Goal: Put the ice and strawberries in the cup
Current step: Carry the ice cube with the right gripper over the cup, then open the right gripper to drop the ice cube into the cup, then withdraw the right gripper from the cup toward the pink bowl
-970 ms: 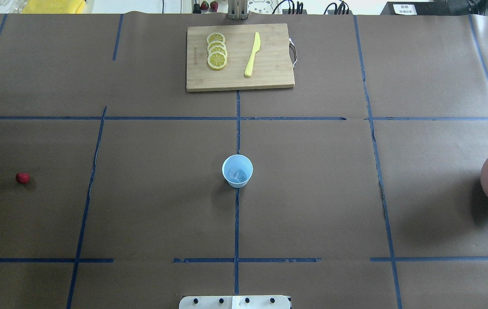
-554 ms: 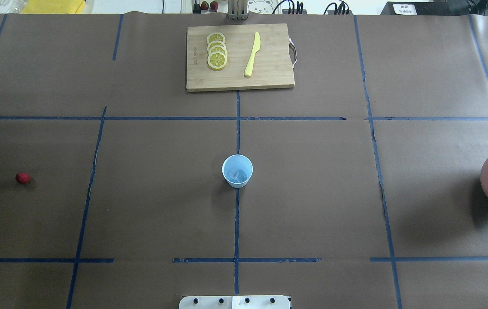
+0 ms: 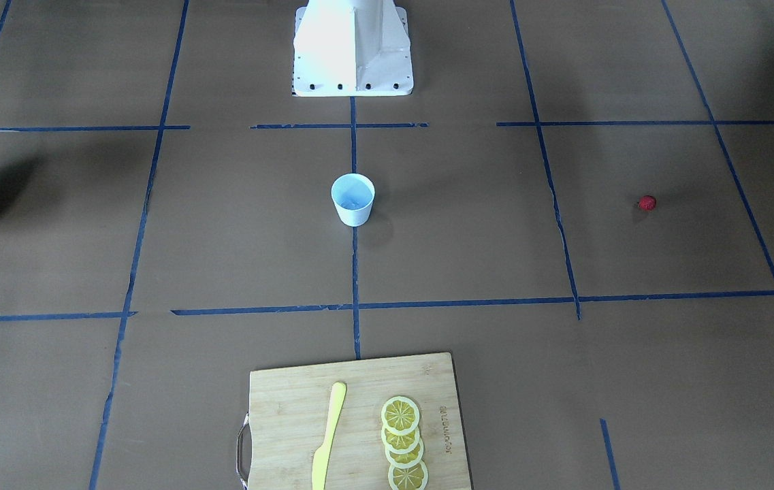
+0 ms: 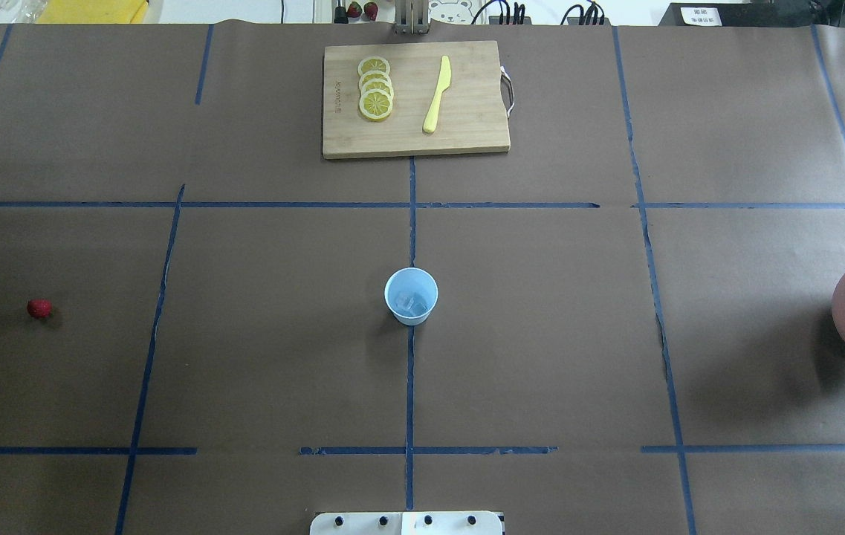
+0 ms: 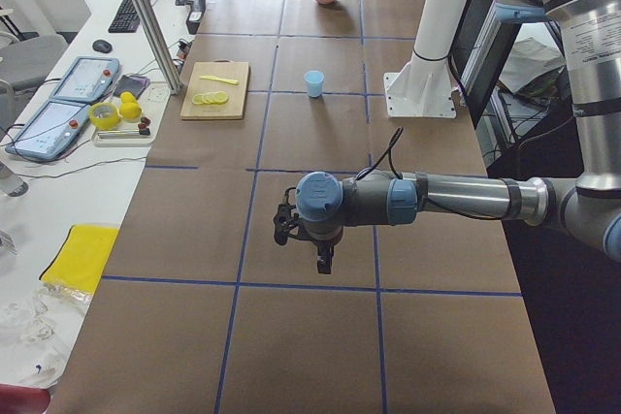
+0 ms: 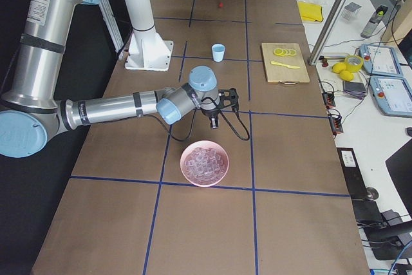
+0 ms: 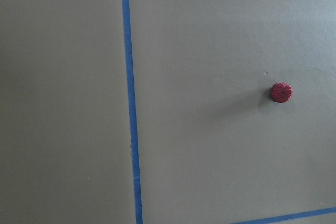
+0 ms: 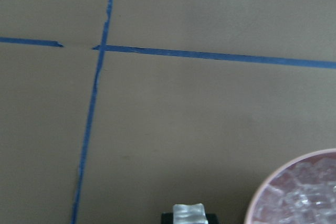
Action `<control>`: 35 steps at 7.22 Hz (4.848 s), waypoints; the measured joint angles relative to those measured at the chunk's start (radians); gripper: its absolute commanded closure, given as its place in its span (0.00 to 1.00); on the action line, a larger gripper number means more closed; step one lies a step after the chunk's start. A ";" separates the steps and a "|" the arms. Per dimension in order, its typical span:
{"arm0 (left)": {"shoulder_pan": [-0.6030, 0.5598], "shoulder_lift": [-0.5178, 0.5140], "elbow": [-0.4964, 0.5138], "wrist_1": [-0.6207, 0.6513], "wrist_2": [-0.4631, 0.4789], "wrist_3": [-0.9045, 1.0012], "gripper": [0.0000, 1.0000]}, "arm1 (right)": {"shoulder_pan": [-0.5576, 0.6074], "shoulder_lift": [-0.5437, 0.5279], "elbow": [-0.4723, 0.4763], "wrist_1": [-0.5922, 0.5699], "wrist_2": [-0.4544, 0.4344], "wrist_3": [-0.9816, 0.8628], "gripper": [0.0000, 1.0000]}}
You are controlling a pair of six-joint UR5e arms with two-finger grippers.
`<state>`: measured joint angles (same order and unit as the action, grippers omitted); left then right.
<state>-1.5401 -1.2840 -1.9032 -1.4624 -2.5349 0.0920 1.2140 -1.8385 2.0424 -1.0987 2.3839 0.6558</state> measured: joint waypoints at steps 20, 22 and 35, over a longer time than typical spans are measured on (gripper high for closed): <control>0.001 0.034 -0.008 -0.026 -0.056 0.002 0.00 | -0.789 1.036 -0.371 -0.436 -0.679 1.238 0.82; 0.002 0.034 -0.008 -0.026 -0.056 0.002 0.00 | -0.787 1.034 -0.371 -0.434 -0.669 1.237 0.64; 0.084 0.027 -0.017 -0.142 -0.088 -0.122 0.00 | -0.498 0.559 0.037 -0.437 -0.336 0.889 0.00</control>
<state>-1.4564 -1.2565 -1.9203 -1.6039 -2.6232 -0.0298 0.7161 -1.2797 2.0794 -1.5361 2.0482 1.5449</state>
